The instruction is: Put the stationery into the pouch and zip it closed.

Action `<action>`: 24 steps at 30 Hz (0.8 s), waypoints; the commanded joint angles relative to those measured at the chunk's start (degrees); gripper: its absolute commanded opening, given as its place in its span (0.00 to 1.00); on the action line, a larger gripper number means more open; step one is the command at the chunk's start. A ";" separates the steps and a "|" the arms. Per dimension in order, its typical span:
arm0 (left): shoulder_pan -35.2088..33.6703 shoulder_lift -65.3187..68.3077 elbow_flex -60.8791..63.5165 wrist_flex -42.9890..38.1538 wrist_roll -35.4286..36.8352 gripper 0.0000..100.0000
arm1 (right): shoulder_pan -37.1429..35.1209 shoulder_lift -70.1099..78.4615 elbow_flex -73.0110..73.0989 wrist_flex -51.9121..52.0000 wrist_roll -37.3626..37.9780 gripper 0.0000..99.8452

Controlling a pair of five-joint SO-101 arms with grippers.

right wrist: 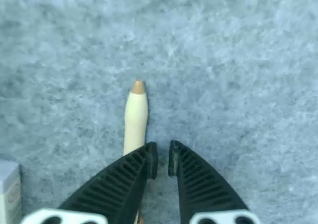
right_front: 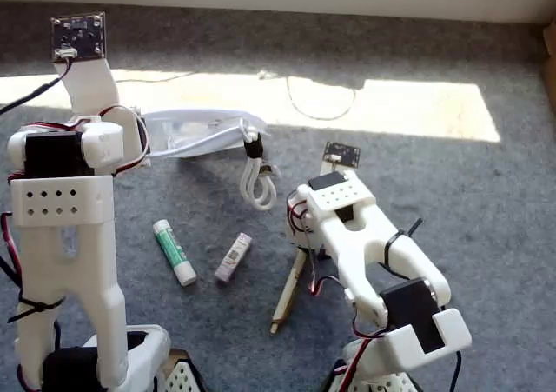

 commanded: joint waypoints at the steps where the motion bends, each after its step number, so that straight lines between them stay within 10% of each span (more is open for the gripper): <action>1: -0.48 0.66 0.13 0.09 -0.26 0.01 | -1.89 -4.53 -3.74 1.10 -0.53 0.07; 24: -0.48 0.66 0.40 -0.79 -0.35 0.01 | -4.18 1.19 -3.65 -4.53 -0.70 0.17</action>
